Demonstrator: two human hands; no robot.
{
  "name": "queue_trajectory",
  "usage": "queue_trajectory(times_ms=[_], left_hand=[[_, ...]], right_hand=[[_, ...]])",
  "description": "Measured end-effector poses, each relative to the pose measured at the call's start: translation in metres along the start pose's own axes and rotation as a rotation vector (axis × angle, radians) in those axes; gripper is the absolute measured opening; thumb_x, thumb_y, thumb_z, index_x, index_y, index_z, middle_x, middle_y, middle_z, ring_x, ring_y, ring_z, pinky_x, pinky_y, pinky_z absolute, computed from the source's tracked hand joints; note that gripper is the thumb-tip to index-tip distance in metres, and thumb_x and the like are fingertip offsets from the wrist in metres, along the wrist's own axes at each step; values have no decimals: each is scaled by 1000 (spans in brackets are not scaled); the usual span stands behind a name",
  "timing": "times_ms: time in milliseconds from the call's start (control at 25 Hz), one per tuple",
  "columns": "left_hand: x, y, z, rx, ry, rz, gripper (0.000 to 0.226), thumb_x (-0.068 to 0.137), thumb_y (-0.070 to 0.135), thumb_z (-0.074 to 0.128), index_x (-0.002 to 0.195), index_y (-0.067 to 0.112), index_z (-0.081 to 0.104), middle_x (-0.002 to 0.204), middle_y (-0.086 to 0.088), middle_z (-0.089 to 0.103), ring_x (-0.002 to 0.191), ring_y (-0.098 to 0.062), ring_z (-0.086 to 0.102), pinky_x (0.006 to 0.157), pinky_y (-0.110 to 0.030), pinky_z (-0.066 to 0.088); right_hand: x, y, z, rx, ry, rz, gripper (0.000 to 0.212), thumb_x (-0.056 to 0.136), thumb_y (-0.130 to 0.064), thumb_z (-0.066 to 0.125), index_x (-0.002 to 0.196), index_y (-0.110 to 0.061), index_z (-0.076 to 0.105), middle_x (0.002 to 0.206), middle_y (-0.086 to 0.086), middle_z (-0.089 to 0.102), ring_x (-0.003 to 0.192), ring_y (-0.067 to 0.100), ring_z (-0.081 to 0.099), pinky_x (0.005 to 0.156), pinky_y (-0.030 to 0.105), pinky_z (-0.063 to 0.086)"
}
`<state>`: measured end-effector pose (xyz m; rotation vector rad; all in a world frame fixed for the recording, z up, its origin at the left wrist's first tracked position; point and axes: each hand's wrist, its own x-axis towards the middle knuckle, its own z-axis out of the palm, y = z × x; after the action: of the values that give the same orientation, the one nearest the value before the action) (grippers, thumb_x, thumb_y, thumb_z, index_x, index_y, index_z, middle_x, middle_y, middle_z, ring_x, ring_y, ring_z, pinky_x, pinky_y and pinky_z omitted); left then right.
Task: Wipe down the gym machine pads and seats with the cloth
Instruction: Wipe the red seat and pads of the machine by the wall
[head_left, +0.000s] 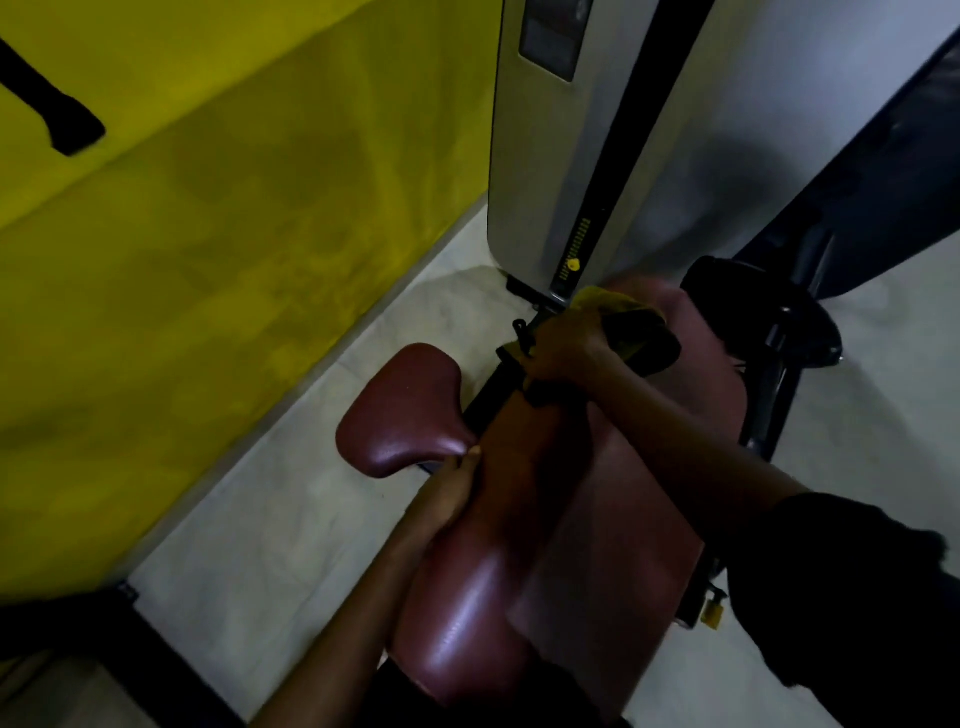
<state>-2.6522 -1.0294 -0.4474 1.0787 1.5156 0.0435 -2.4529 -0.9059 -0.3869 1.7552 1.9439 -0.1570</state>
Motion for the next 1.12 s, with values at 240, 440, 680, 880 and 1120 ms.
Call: queue_trajectory(times_ms=[240,440,680,880,1120], left_hand=[[22,52,9,12,1,24,59,103,54,31,152,20,33,153,-12,37,139,-31,38,112,-40,28],[56,83,17,-1,-120,57,74,96,67,28,155,24,22,156,-12,33,137,-37,40,110,-57,36],[81,72,20,76,-164,223,91,88,79,21,151,14,33,155,-10,36,137,-22,40,111,-38,34],[77,82,12,-10,-192,187,32,106,42,30,131,26,43,117,2,45,108,-11,41,90,-26,31],[102,128,14,-76,-228,299,46,105,45,36,145,22,41,134,3,51,128,-23,50,110,-33,37]], right_hand=[[-2,12,3,106,70,99,57,97,-61,35,67,-15,51,71,4,52,79,24,51,94,42,36],[56,77,102,326,173,316,46,80,-67,61,110,-33,66,119,4,63,103,30,60,102,56,36],[-16,21,30,296,366,253,48,87,-56,44,92,-17,72,101,4,67,107,33,56,101,50,32],[21,46,-9,546,-39,203,78,93,-69,33,78,-1,69,89,25,67,94,43,65,91,48,39],[16,81,12,348,299,547,75,83,-71,28,125,-20,62,138,14,50,126,39,45,97,48,38]])
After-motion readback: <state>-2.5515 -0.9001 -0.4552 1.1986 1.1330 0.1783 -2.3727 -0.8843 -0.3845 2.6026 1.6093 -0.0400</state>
